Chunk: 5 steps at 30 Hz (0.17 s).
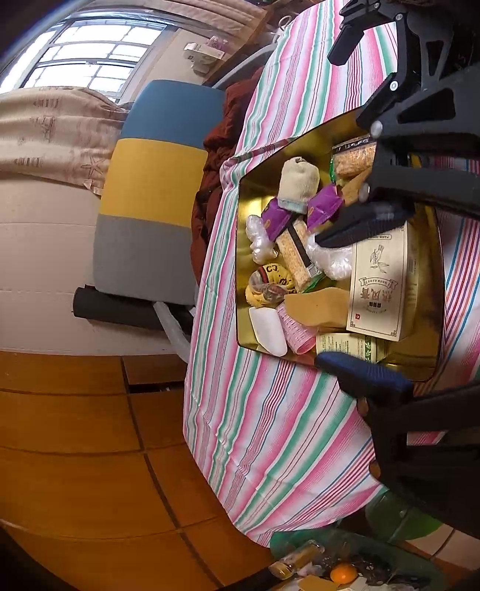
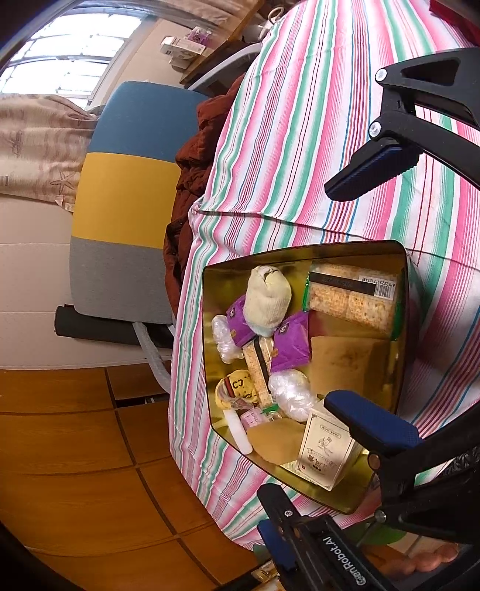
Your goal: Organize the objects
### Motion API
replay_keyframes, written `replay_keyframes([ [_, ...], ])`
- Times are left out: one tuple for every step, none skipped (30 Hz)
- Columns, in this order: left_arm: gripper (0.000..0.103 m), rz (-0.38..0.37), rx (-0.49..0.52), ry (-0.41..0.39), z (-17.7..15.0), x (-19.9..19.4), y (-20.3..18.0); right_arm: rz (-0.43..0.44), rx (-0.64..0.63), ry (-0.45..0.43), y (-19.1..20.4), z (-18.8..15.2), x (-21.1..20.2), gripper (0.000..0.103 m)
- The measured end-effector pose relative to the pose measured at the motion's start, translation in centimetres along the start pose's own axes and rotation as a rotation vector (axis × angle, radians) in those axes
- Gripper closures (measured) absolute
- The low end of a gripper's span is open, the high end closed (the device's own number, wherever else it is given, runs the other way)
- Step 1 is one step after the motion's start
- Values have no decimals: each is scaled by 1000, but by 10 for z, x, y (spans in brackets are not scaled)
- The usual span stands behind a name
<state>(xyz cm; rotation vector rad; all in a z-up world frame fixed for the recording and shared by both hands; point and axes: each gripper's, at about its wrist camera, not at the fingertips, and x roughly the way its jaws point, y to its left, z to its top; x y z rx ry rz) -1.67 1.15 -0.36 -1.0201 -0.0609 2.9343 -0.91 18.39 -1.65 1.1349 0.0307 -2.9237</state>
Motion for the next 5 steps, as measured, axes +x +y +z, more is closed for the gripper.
replay_keyframes([
  [55,-5,2,-2,0,0,0,0,1,1,0,0,0,0],
  [55,-9,3,-8,0,-1,0,0,2,3,0,0,1,0],
  [56,-10,4,-15,0,-2,0,0,2,5,0,0,1,0],
  [56,-10,3,-20,0,-2,0,0,2,5,0,0,2,0],
  [56,-17,2,-19,0,-3,0,-1,3,4,-1,-1,2,0],
])
